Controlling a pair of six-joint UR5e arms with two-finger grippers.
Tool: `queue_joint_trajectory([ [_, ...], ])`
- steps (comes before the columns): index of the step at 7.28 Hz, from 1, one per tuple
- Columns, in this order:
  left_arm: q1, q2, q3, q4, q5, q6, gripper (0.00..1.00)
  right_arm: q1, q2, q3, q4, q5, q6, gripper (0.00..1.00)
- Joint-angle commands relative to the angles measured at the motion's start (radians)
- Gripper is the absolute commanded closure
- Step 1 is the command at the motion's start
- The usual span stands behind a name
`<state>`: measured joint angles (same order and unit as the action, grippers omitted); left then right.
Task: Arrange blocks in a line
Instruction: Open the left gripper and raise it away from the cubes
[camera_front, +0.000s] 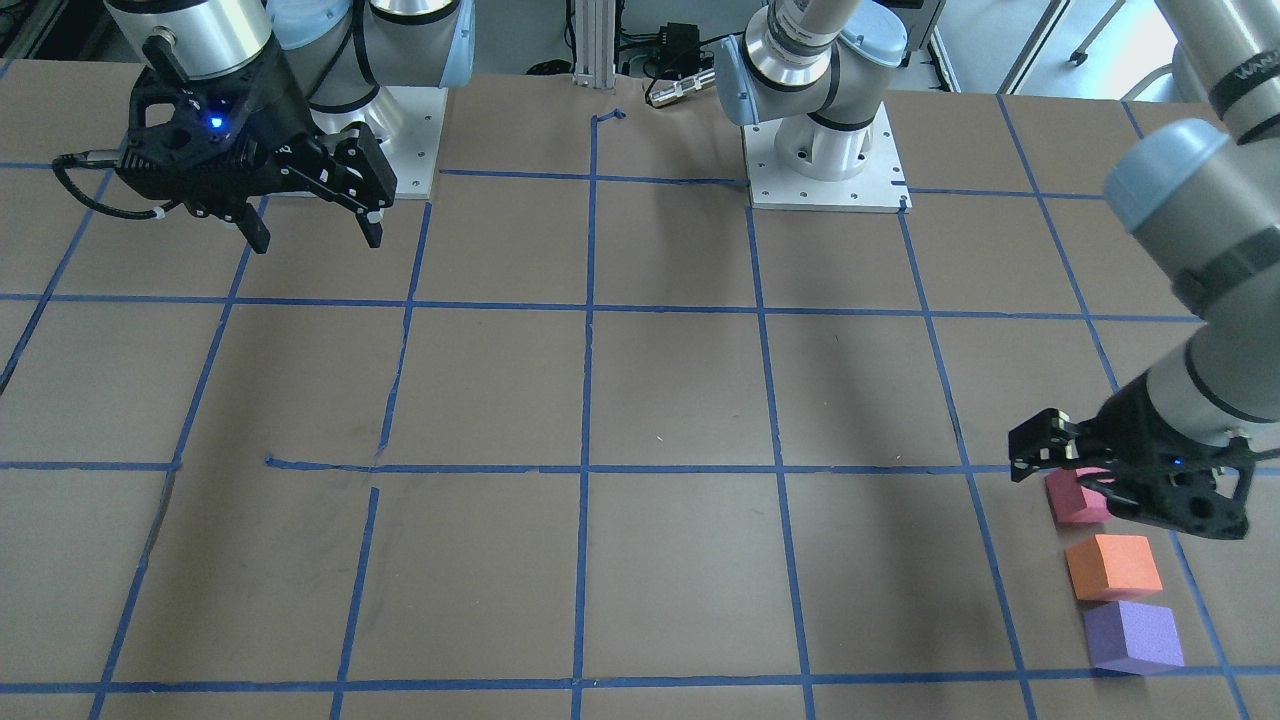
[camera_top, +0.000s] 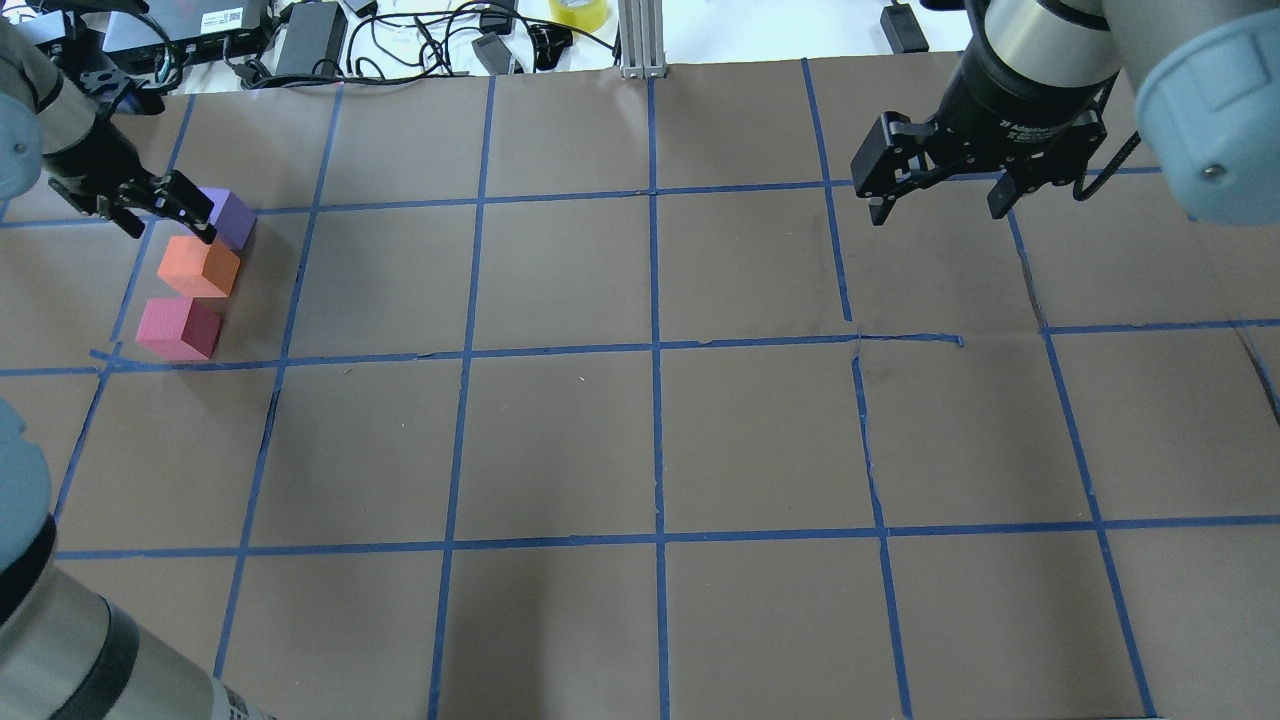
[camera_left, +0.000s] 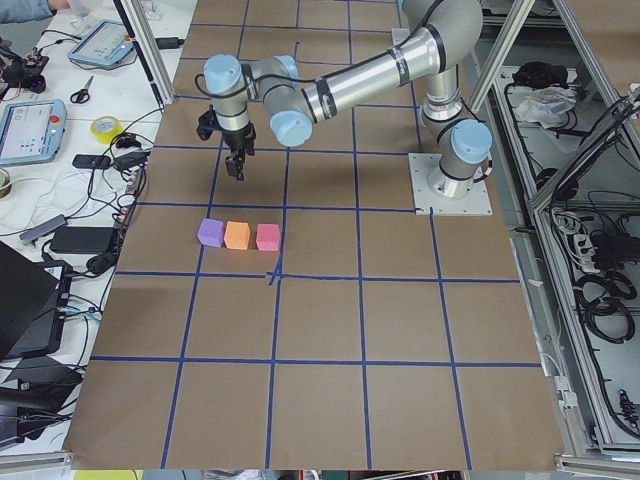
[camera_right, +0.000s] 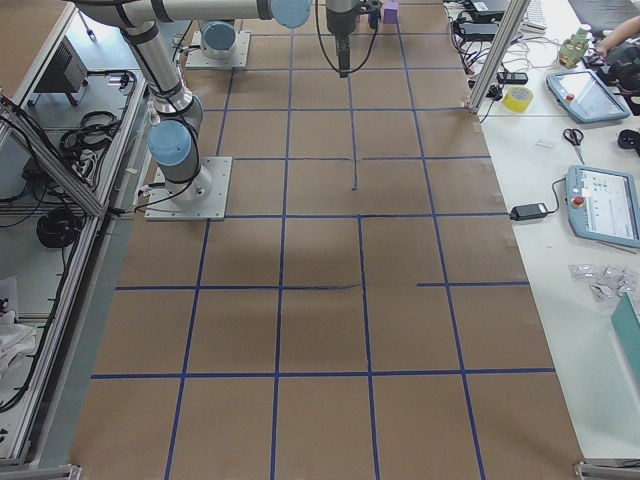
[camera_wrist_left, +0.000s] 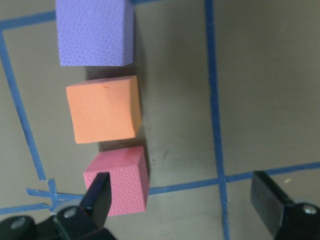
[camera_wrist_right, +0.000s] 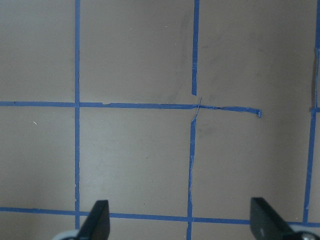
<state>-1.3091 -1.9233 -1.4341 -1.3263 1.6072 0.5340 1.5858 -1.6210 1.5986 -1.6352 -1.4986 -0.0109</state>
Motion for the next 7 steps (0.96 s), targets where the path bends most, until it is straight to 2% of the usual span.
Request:
queue_joint_trajectory([
  [1,-0.200,0.090,-0.011,-0.023,0.069,-0.064,0.02,0.000,0.000,0.000,0.000,0.015,-0.001,0.00],
  [2,-0.241,0.128,-0.014,-0.107,0.068,-0.074,0.02,0.000,0.006,0.001,0.000,0.017,-0.003,0.00],
  [4,-0.248,0.237,-0.005,-0.274,0.048,-0.075,0.02,0.000,0.003,0.001,-0.006,0.017,-0.004,0.00],
  [5,-0.243,0.274,-0.005,-0.296,0.046,-0.075,0.02,0.000,0.003,0.001,-0.005,0.015,-0.006,0.00],
  [7,-0.207,0.285,-0.025,-0.284,-0.038,-0.078,0.02,-0.001,0.001,0.001,-0.003,0.014,-0.009,0.00],
])
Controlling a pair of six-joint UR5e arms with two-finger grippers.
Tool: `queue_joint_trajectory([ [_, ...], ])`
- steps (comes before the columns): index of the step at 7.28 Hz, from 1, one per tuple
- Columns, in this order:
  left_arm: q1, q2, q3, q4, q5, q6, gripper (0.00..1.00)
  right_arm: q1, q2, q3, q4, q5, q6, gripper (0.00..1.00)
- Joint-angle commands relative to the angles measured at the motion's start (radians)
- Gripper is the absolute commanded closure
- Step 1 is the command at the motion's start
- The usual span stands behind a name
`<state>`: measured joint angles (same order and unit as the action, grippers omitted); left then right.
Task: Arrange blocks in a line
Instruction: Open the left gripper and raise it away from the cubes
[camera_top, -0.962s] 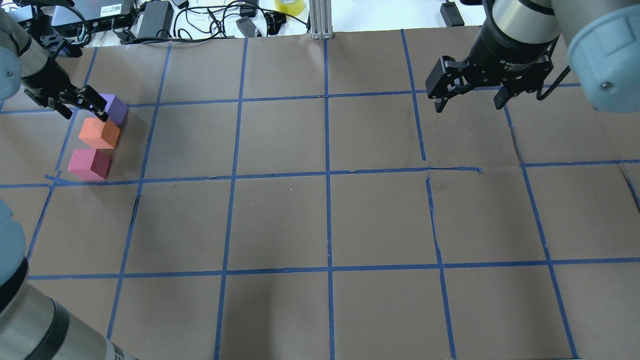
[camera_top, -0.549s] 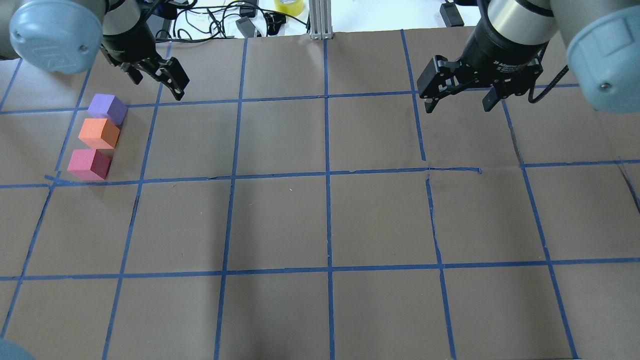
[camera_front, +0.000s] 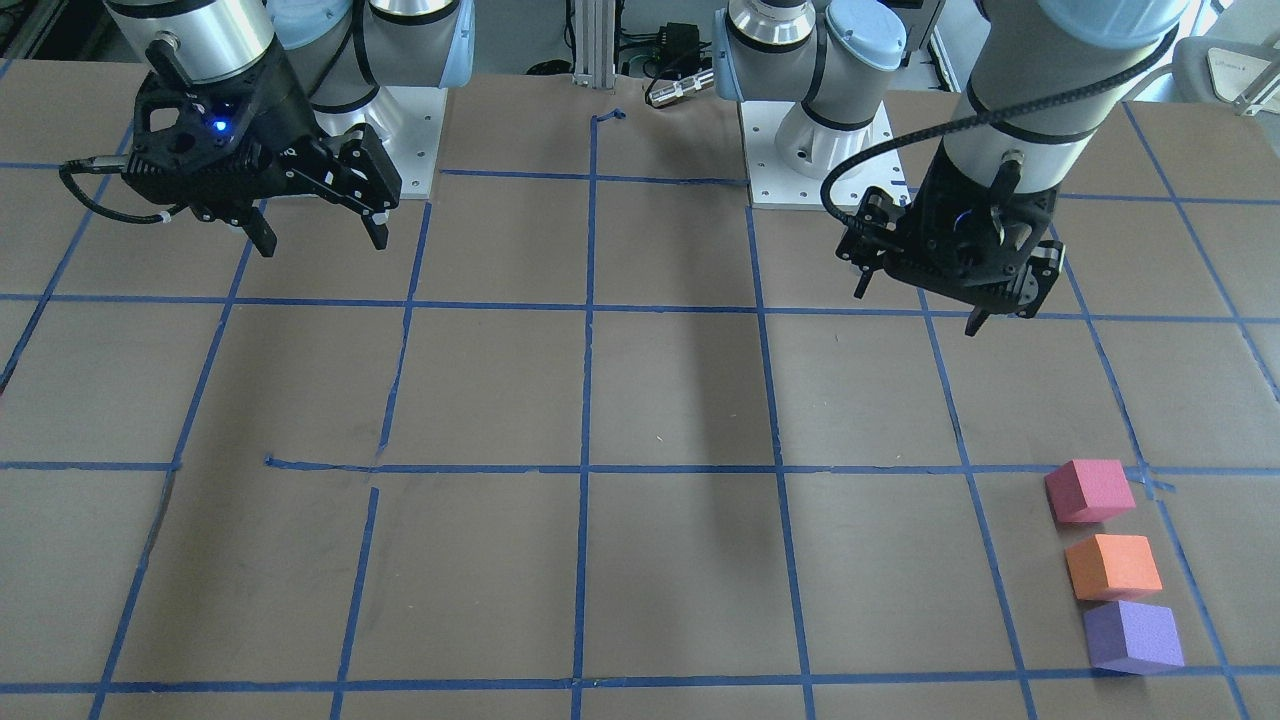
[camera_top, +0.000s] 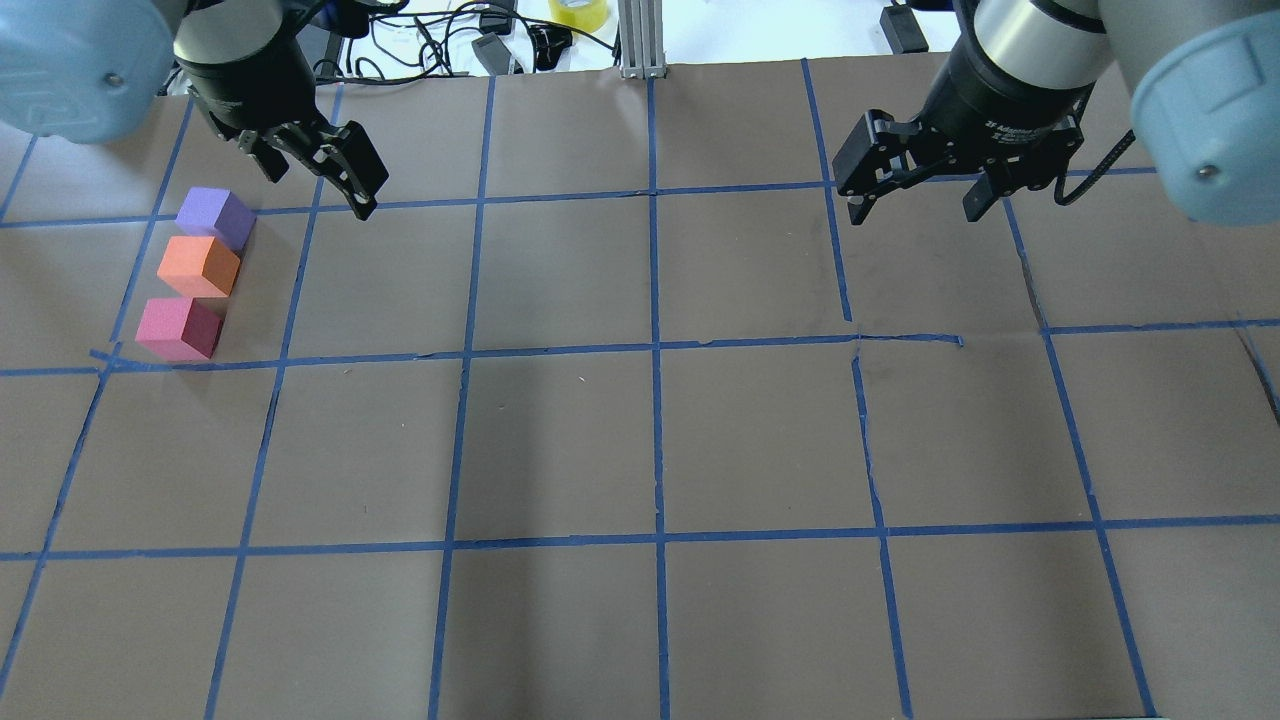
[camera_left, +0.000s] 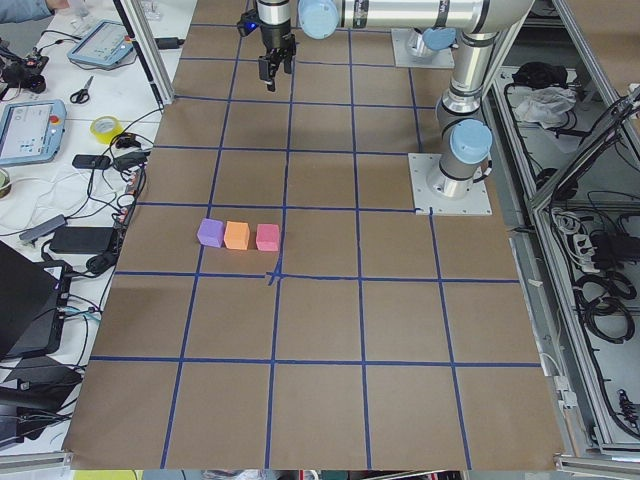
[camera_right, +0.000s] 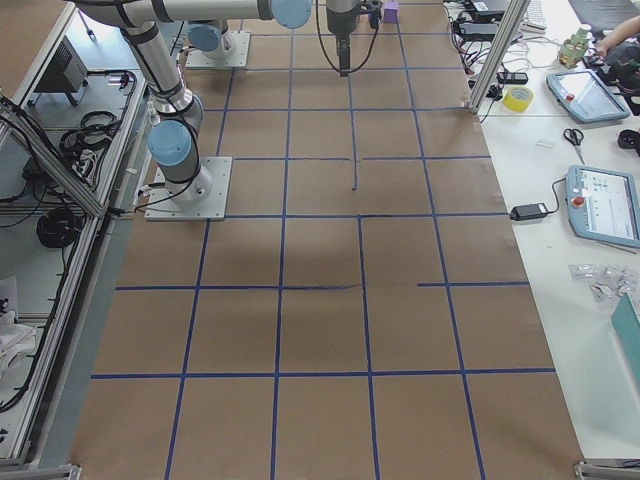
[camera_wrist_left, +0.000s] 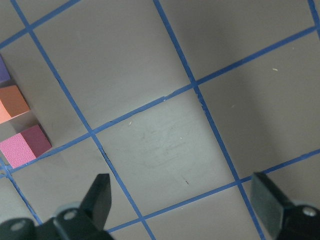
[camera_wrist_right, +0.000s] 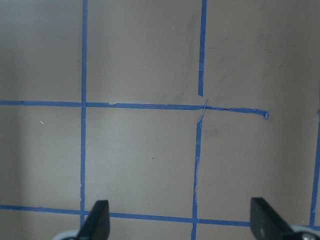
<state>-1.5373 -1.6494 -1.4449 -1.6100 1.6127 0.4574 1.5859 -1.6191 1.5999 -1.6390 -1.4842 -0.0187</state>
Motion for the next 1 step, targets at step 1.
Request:
queue_joint_trajectory([
  [1,0.026,0.013,-0.026,0.008,-0.043,-0.005,0.02,0.000,-0.001,0.000,0.001,-0.001,-0.001,0.00],
])
